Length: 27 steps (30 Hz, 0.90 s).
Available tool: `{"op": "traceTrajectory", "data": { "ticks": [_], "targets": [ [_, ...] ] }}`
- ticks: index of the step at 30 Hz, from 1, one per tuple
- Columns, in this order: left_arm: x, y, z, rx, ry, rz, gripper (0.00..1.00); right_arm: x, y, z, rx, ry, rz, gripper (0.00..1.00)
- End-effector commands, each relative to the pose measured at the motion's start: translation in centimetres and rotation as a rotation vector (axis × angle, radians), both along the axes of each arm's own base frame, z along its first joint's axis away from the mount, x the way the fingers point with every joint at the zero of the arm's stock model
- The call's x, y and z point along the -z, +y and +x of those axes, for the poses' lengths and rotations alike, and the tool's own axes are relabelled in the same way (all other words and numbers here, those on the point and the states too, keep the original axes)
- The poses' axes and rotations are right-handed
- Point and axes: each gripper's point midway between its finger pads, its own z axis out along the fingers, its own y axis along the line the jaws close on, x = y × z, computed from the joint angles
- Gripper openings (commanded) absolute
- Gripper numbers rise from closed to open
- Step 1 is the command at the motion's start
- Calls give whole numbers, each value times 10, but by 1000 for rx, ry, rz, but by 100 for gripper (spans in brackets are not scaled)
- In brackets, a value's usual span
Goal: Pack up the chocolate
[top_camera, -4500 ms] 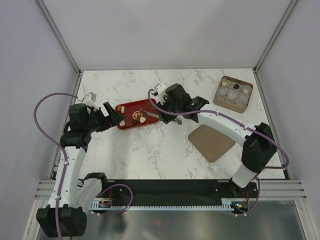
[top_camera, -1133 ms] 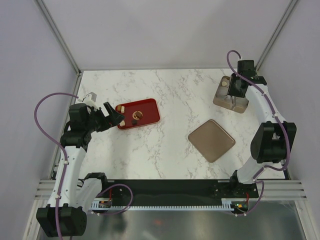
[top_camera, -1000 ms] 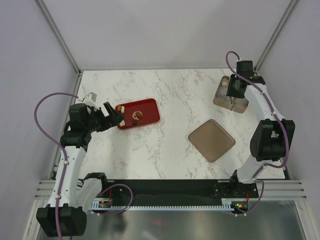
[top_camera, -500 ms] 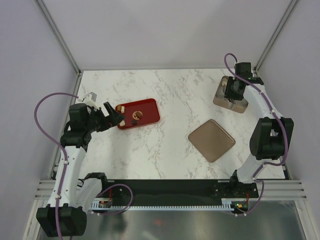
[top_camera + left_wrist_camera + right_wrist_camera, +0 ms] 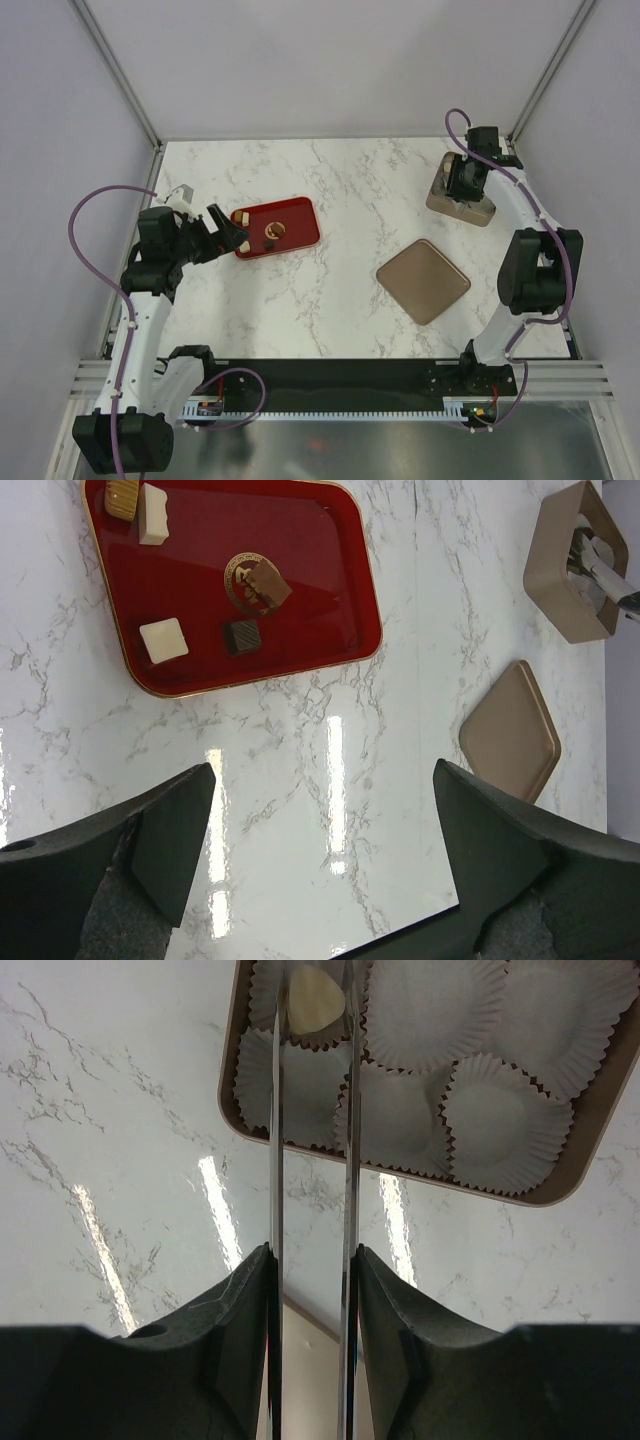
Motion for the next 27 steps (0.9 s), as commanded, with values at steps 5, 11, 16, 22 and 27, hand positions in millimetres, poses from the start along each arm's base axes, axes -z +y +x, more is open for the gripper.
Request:
{"op": "traceTrajectory", "data": {
  "ticks": [5, 11, 16, 22, 27],
  "targets": [
    [-10, -3, 4, 38, -55, 8, 98, -23, -2, 23, -3, -91, -19, 45],
    [-10, -2, 4, 37, -53, 8, 98, -29, -1, 28, -4, -112, -22, 45],
    [-10, -2, 4, 36, -53, 10, 98, -23, -3, 29, -2, -102, -39, 46],
    [-9, -2, 5, 34, -49, 10, 98, -22, -8, 33, 3, -103, -69, 50],
    [-10, -2, 4, 36, -54, 11, 98, -37, -8, 37, -2, -138, -71, 52]
  ]
}}
